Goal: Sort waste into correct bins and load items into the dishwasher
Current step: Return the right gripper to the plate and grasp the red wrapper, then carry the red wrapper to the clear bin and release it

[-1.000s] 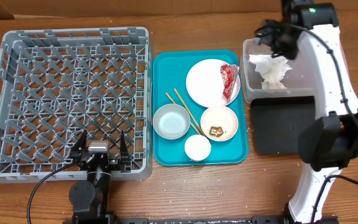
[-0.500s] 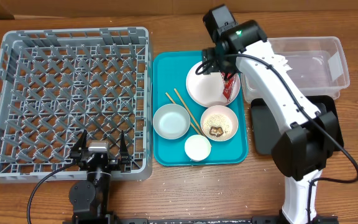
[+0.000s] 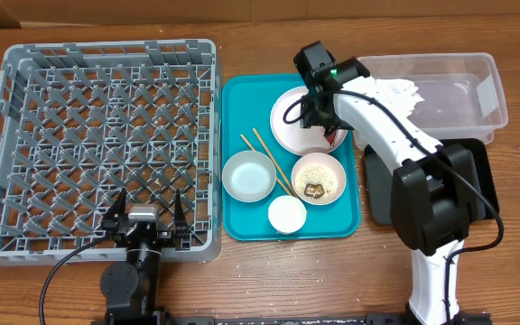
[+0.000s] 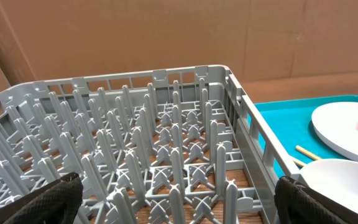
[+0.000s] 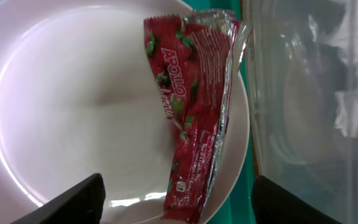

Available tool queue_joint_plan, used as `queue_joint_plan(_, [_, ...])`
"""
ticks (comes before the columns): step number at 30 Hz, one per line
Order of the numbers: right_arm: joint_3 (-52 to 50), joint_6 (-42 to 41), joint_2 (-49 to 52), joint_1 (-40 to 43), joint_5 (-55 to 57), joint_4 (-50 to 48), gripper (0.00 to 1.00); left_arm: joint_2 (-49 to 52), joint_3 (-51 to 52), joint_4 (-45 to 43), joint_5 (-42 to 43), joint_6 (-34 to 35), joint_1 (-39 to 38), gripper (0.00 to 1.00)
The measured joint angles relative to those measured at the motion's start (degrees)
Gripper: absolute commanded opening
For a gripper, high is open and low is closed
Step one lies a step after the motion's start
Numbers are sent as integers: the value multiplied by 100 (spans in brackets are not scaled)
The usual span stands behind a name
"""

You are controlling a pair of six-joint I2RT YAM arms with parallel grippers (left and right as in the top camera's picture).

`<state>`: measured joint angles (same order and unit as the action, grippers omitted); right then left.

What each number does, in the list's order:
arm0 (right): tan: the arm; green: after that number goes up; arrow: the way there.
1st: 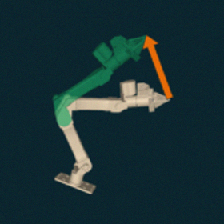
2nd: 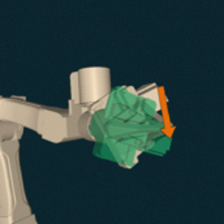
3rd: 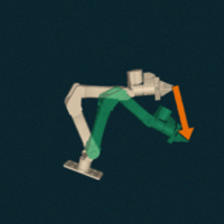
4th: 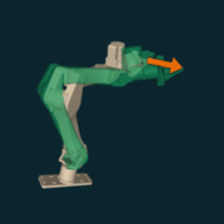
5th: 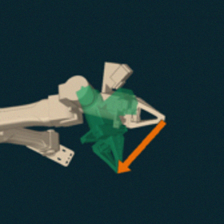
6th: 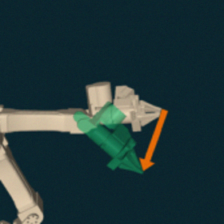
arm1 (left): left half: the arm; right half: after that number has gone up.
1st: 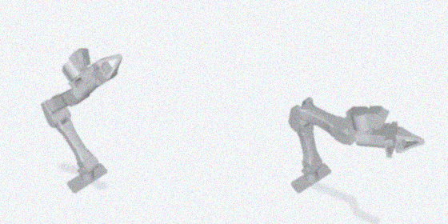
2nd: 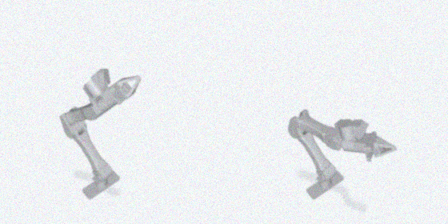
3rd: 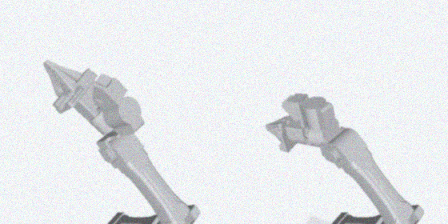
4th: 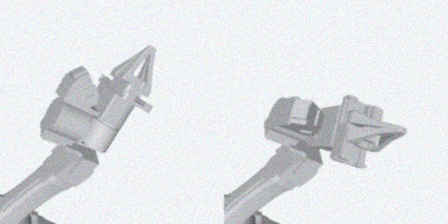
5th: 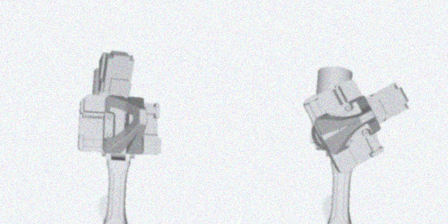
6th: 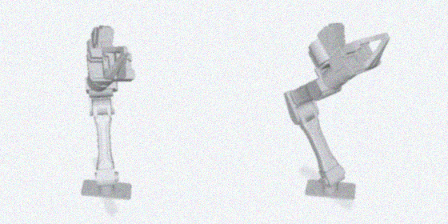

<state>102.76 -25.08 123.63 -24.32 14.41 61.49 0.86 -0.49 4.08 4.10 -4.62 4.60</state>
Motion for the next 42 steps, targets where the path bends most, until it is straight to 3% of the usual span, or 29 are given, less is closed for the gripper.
queue_joint_plan(8, [-601, -20, 2, 0, 0, -603, 72, 0, 0, 0, 0, -2, 0, 100])
queue_joint_plan(15, [-922, -42, 17, 0, -4, -997, 58, 0, 0, 0, 0, -2, 0, 100])
queue_joint_plan(17, [-946, -46, 31, 2, -11, -1051, 47, 0, 0, 0, 0, 0, 0, 100])
queue_joint_plan(18, [-946, -48, 42, 0, -15, -1082, 29, 0, 0, 0, 0, 0, 0, 100])
queue_joint_plan(20, [-946, -42, 55, 0, -31, -1137, 4, 0, 0, 0, 0, 0, 0, 100])
queue_joint_plan(25, [-938, -39, 63, 0, -48, -1117, 4, 0, 0, 0, 0, 0, 0, 100])
queue_joint_plan(28, [-745, -39, 63, 0, -57, -590, 4, 0, 0, 0, 0, -2, 0, 100])
queue_joint_plan(34, [522, -46, -9, 0, -114, 612, 4, 0, 0, 2, 0, 0, 0, 100])
queue_joint_plan(42, [1456, -1023, -1290, 352, -37, 1156, 4, 0, 0, 0, 0, -2, 0, 100])
